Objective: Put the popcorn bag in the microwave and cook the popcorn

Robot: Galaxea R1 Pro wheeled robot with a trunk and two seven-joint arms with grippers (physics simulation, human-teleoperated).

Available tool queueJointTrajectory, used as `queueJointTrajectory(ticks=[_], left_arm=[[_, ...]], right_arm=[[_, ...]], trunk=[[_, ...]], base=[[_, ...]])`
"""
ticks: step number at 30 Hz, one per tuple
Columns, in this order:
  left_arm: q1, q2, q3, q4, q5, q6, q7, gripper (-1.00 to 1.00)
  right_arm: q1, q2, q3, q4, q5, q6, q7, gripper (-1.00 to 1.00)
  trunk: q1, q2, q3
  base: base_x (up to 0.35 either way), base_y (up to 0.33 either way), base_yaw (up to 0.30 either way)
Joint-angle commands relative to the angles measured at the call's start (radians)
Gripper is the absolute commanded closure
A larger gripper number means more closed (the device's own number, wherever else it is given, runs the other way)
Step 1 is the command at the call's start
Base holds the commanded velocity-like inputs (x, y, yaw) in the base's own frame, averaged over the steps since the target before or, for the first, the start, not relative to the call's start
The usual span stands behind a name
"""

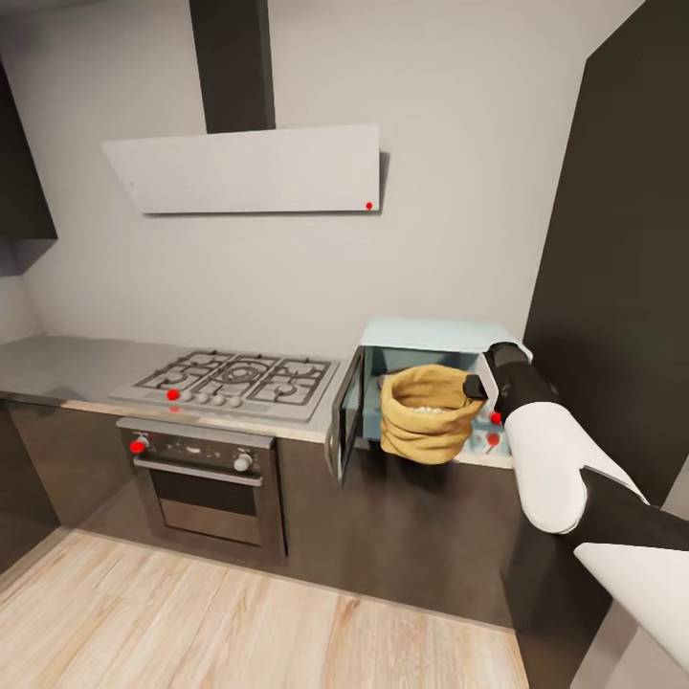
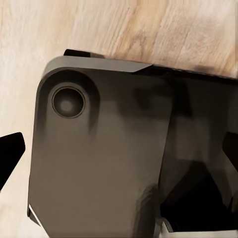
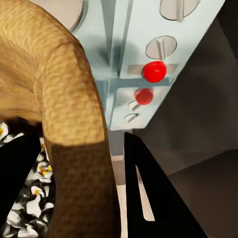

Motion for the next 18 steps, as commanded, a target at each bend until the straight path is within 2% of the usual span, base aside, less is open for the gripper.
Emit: queueJointTrajectory(ticks=[1,18], left_arm=[[0.001,0.000,0.003,-0.001,0.007,-0.001,-0.001,-1.00],[0.000,0.000,0.003,-0.002,0.007,-0.001,-0.001,-1.00]], right_arm=[[-0.001,0.002,-0.005,-0.001,-0.004,0.001,-0.007,1.00],[0.015,0.000,-0.007,0.006,-0.002,-0.020,-0.008,1.00]], trunk=[[0.001,-0.001,-0.001],[0.001,-0.001,-0.001]], base=[[0.280,0.000,0.000],[0.252,0.000,0.000]])
